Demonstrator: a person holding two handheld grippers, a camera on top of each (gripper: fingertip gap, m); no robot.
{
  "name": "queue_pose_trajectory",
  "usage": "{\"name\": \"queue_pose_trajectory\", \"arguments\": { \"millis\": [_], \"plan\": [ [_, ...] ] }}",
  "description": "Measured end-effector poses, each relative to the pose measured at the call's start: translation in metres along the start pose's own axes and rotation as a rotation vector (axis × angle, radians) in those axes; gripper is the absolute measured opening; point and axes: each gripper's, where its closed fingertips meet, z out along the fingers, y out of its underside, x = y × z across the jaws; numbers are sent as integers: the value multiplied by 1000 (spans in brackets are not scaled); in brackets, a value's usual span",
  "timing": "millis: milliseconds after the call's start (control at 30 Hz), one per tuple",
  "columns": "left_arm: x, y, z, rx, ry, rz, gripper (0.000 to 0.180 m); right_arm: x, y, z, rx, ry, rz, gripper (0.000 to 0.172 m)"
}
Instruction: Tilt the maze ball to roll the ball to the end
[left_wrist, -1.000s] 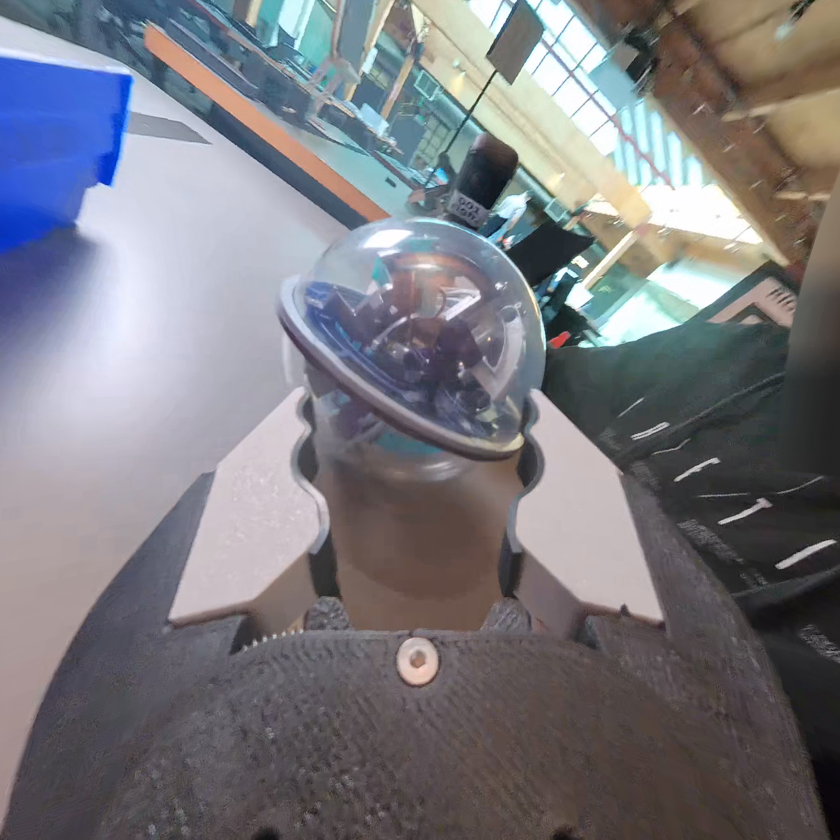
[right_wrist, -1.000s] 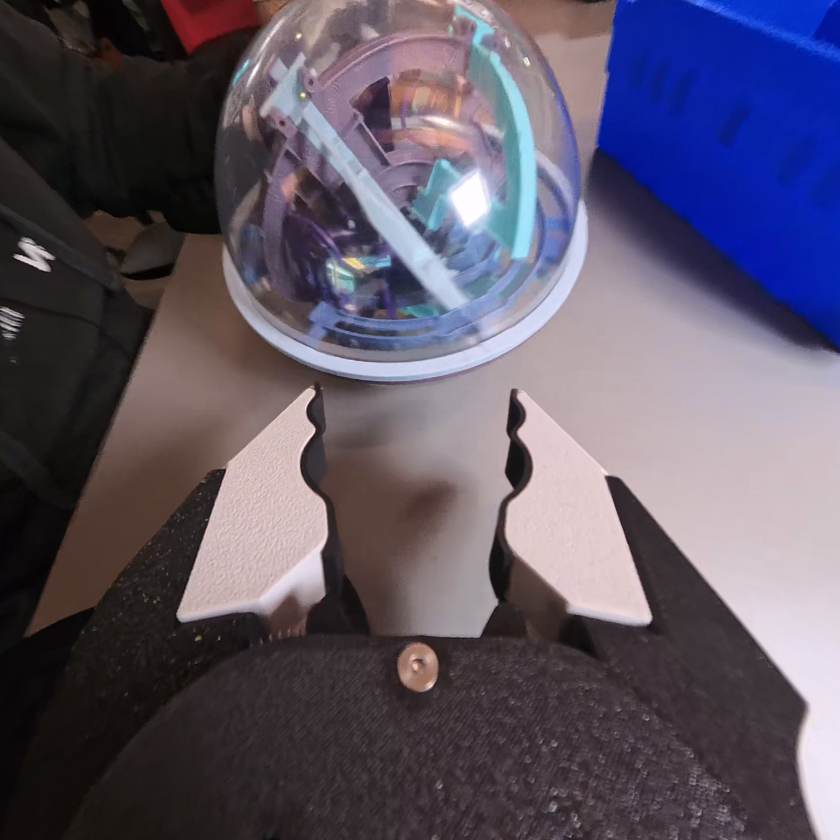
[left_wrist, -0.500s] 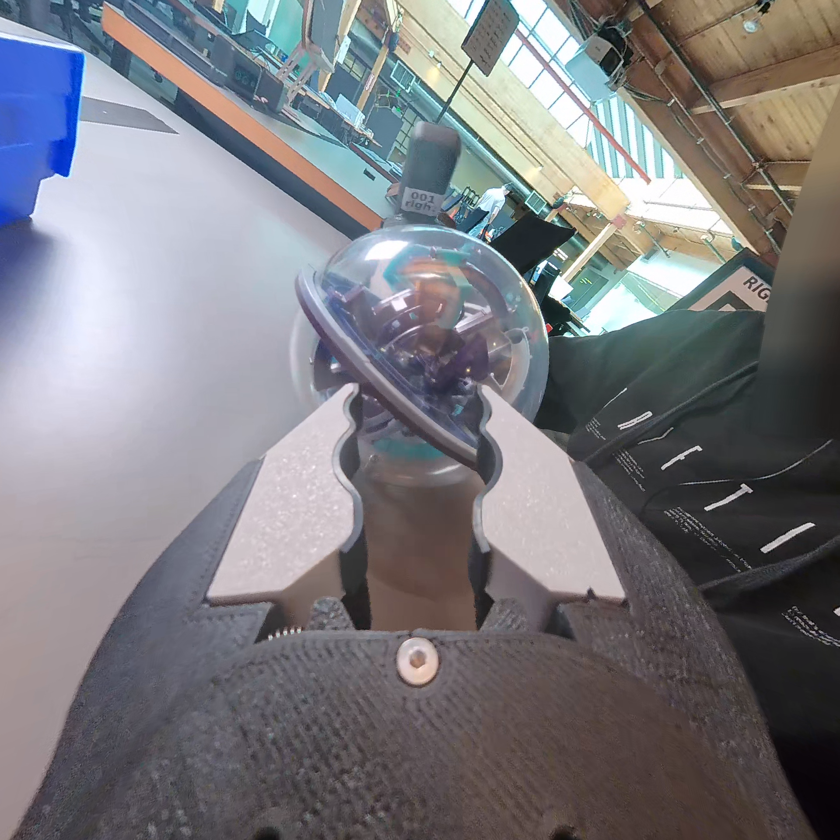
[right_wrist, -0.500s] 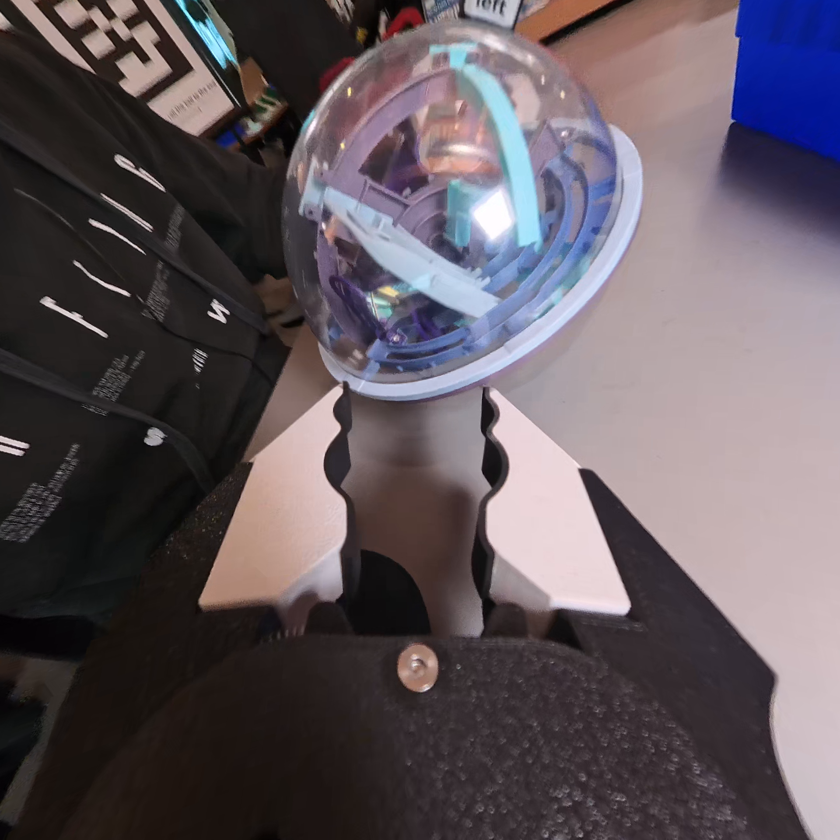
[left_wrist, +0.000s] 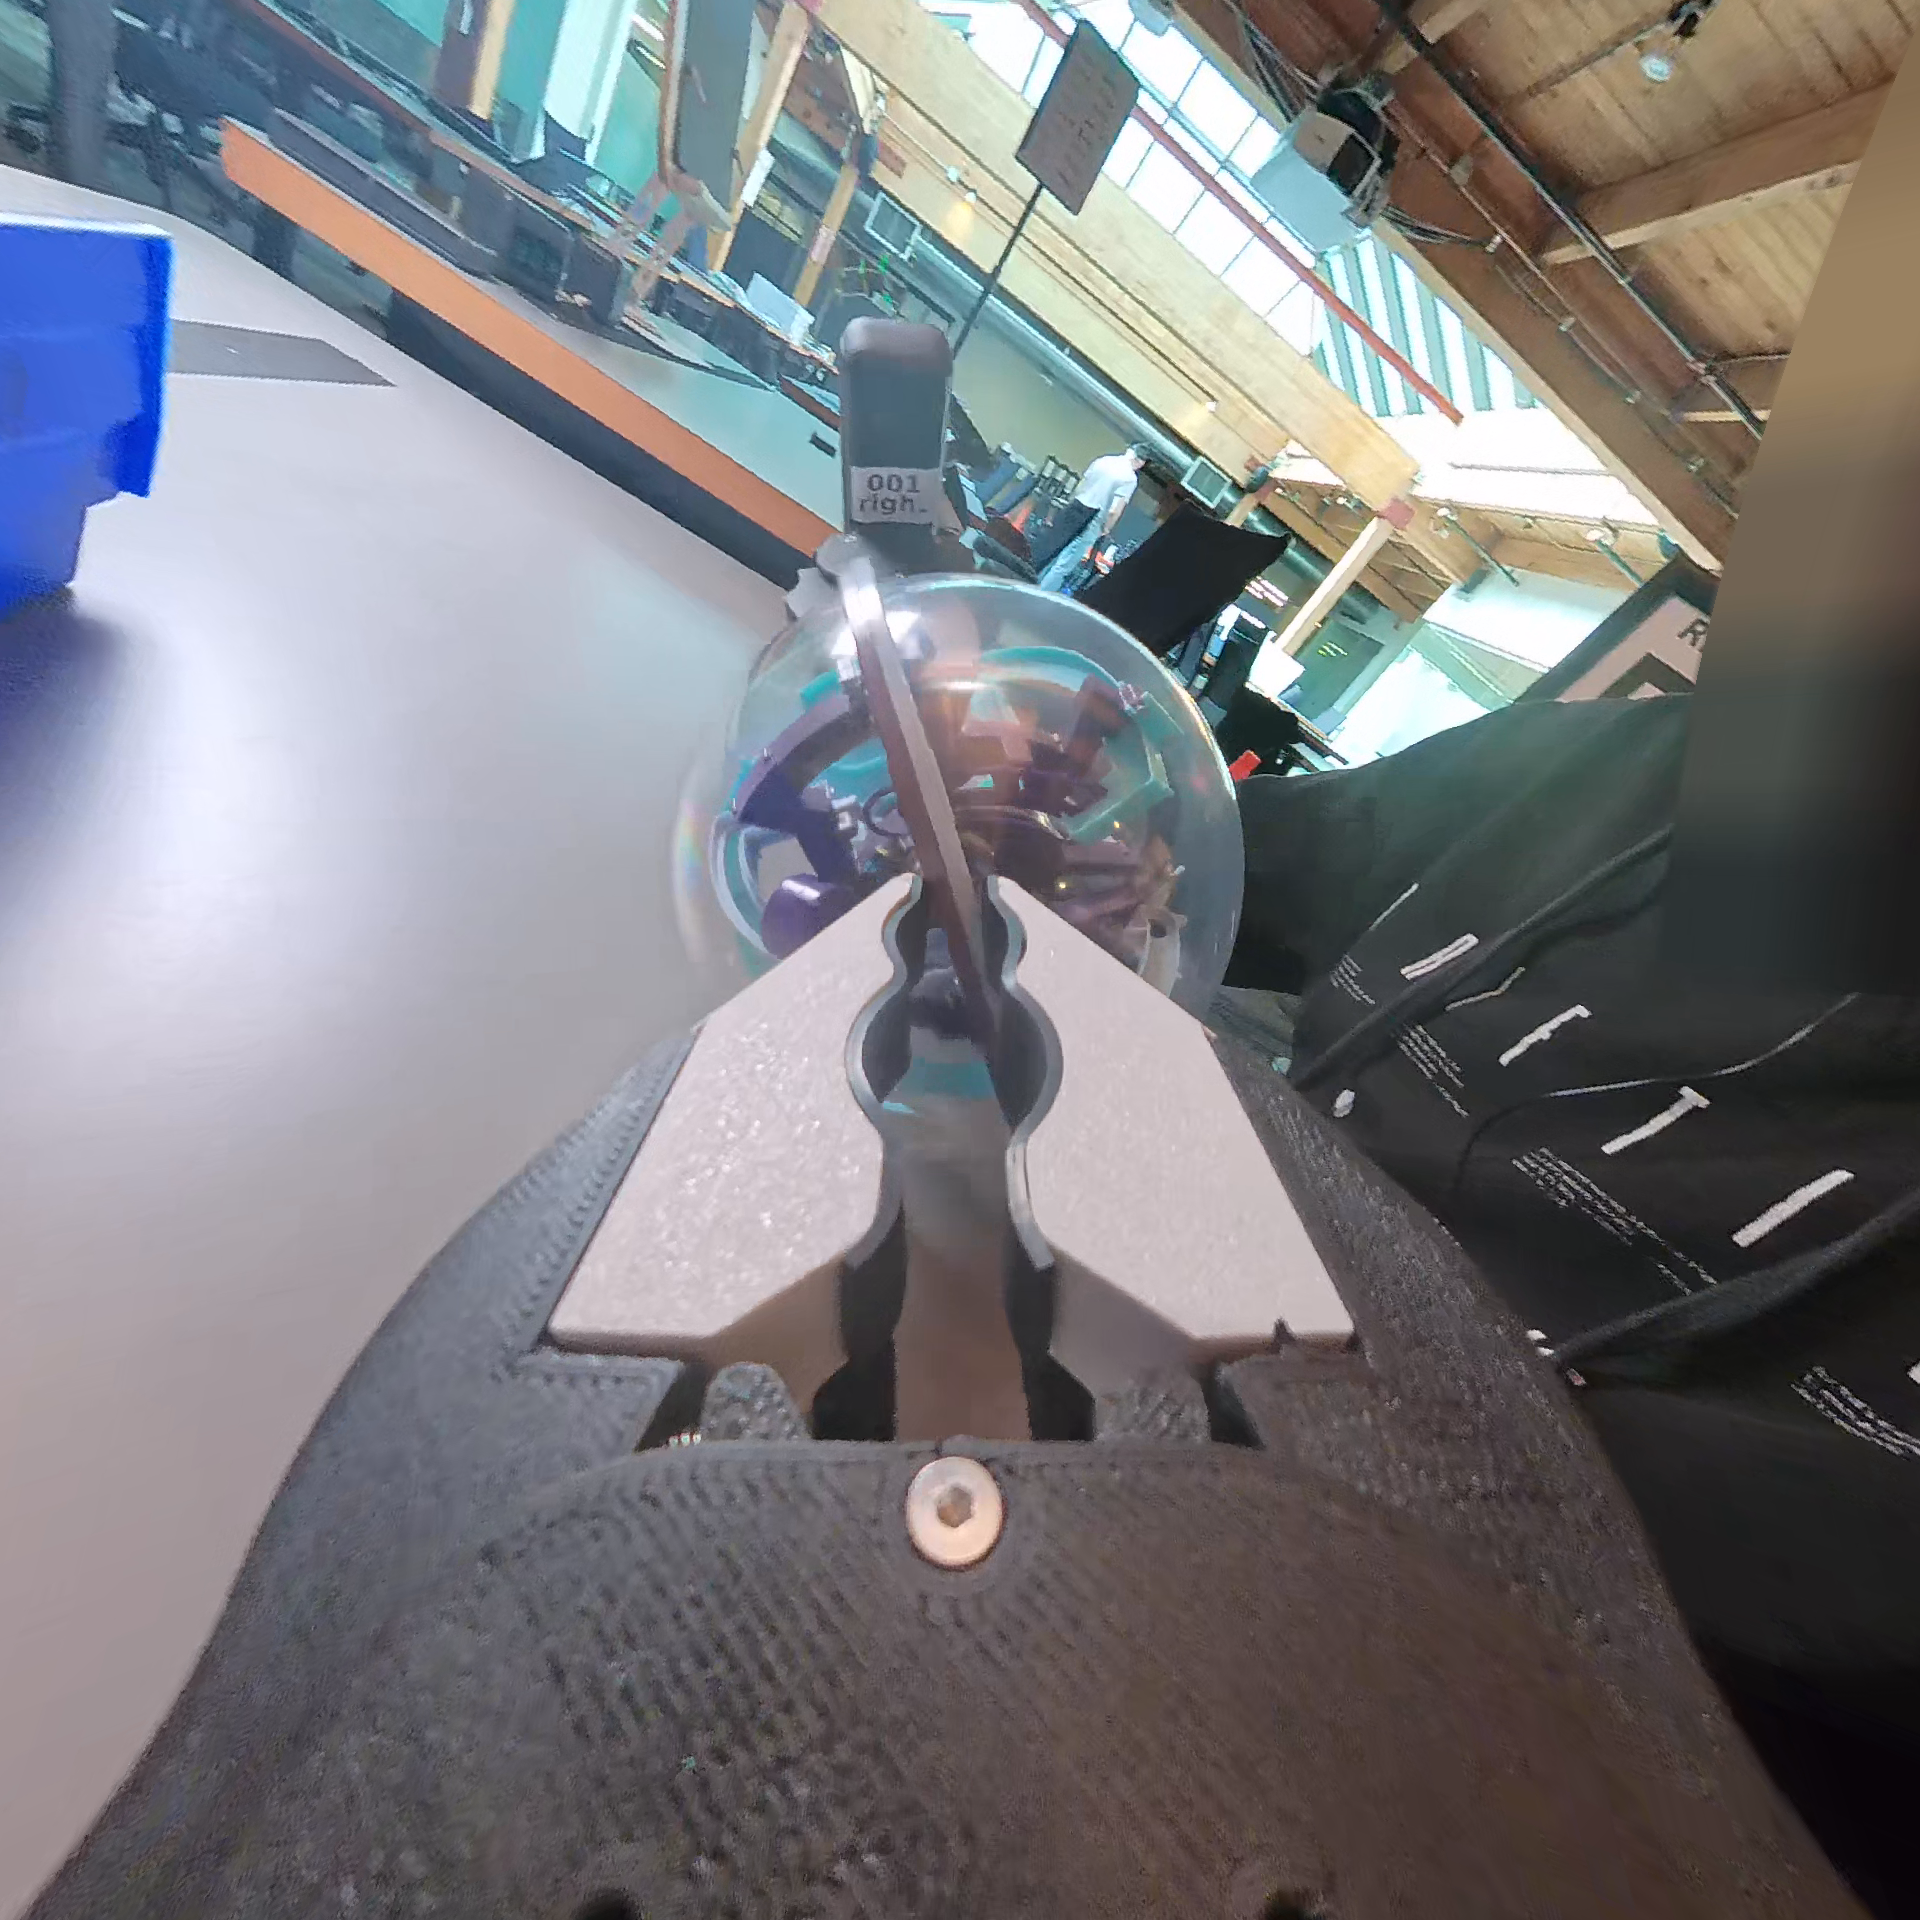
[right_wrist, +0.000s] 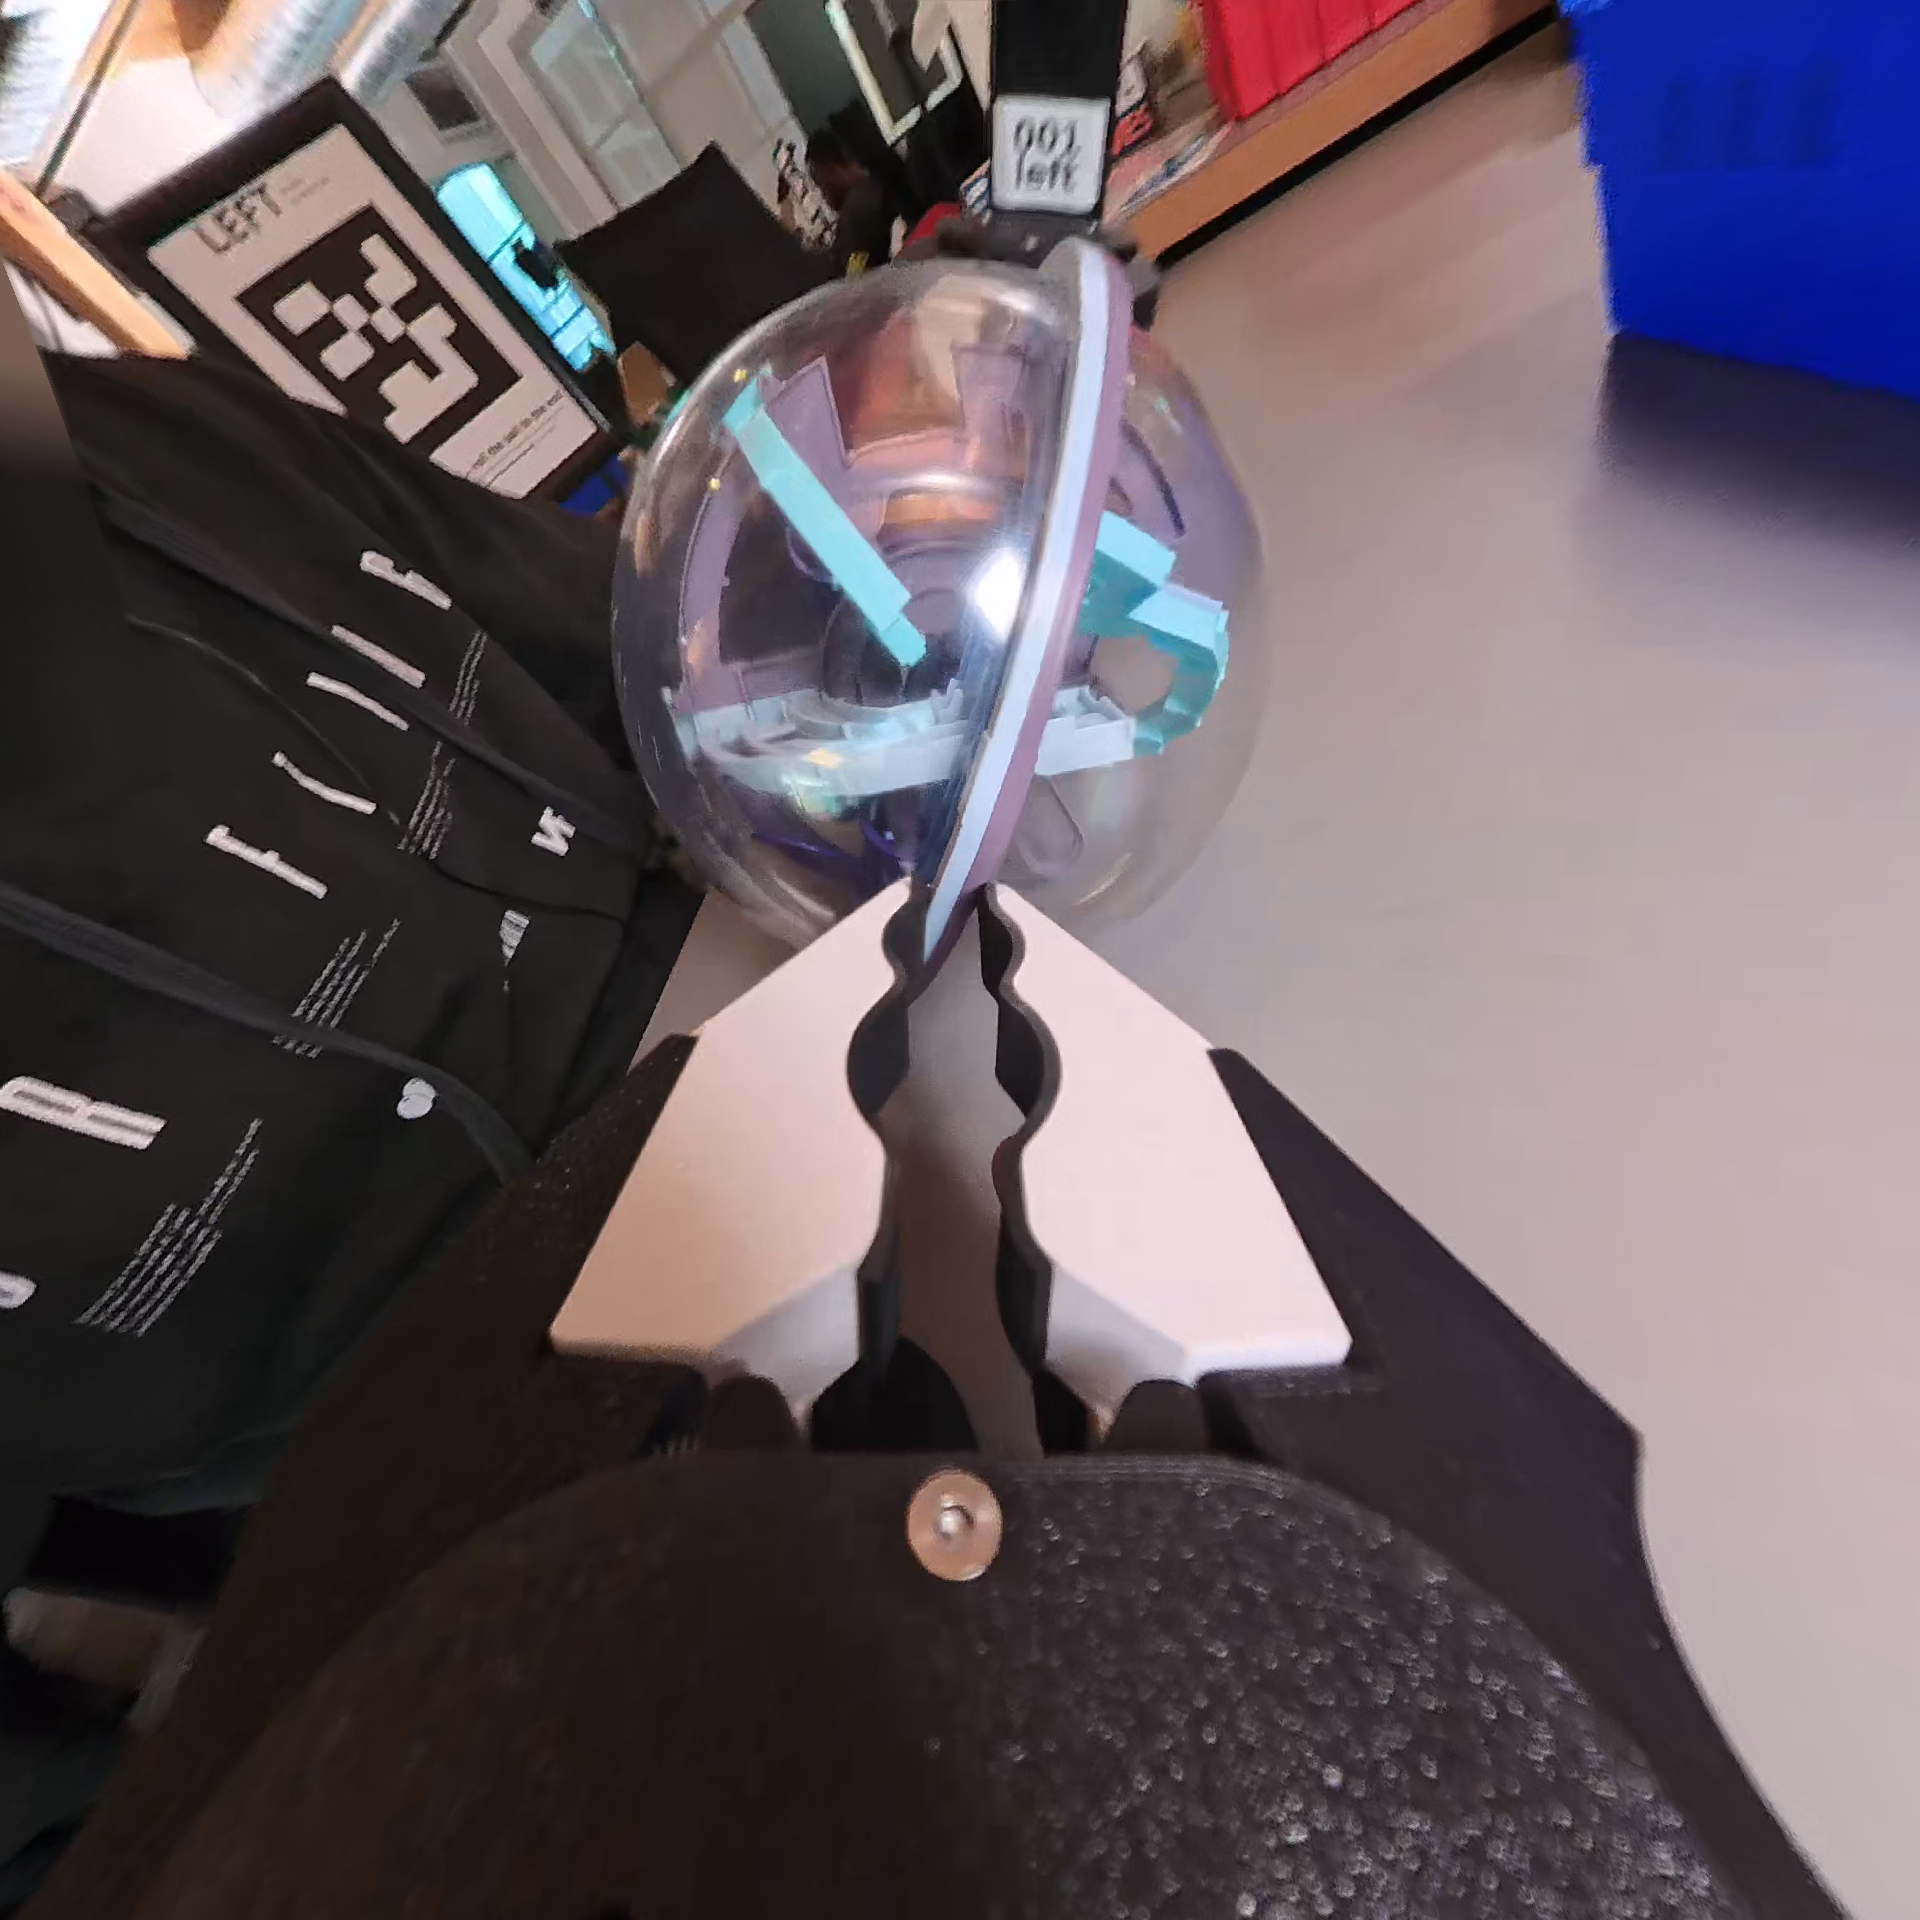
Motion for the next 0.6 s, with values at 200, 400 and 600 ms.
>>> {"name": "queue_pose_trajectory", "arguments": {
  "millis": [200, 400, 600],
  "plan": [
    [-6, 10, -2, -49, 6, -50, 19, 22, -13, -13, 81, 126, -9, 6],
    [-12, 24, 3, -121, -22, -35, 9, 30, -16, -19, 107, 169, 5, 6],
    [-15, 23, 3, -113, -71, -25, 6, 35, -17, -20, 121, 202, 3, 6]
  ]
}}
